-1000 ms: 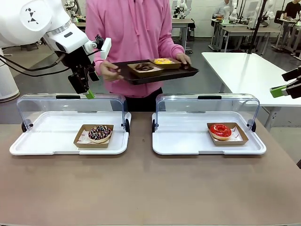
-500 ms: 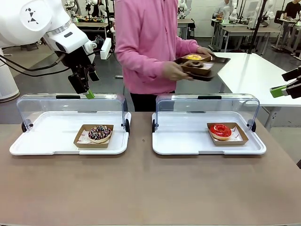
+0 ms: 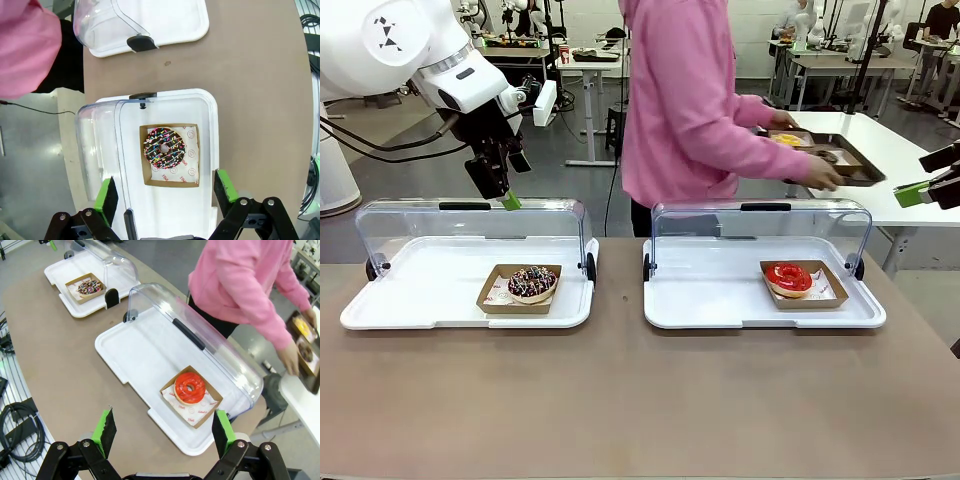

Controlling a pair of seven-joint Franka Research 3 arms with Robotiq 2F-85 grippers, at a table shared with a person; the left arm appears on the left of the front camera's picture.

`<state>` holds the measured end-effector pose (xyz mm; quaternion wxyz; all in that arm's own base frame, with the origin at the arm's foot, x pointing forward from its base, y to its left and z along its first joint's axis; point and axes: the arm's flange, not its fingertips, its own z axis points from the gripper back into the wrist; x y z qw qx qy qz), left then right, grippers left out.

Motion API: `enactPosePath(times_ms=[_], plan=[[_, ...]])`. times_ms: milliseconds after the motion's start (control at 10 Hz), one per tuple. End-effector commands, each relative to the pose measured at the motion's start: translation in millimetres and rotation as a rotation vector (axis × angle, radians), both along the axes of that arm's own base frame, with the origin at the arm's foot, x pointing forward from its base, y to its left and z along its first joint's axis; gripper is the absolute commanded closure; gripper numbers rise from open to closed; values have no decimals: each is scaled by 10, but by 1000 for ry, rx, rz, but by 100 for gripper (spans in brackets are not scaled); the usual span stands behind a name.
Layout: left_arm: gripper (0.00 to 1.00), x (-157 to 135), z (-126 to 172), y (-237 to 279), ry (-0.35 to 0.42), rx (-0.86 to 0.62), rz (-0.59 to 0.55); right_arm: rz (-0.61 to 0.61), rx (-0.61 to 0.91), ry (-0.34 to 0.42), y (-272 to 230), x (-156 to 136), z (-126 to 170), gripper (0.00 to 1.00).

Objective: Provide the desired donut to the person.
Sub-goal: Place the picked Paper togo box onto the Handle tray extended by the person.

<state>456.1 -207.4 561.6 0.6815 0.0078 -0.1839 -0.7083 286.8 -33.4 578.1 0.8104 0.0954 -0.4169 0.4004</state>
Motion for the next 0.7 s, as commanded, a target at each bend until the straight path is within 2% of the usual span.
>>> enactPosePath(times_ms=[0,100,200,300,400,600], plan=[[0,0,0,0,0,0,0,-21,-15,18,5,-8,-14,0],[0,-171,201,307,34,-25,58,-21,-15,18,5,-8,-14,0],[0,-346,309,720,104,-104,81,-21,-15,18,5,-8,-14,0],[0,-478,314,1123,104,-188,141,-21,-15,18,5,-8,-14,0],[0,-677,257,1516,114,-288,140,-21,-15,18,5,-8,-14,0],[0,-1012,40,2123,79,-473,198,-21,-15,18,5,-8,-14,0]])
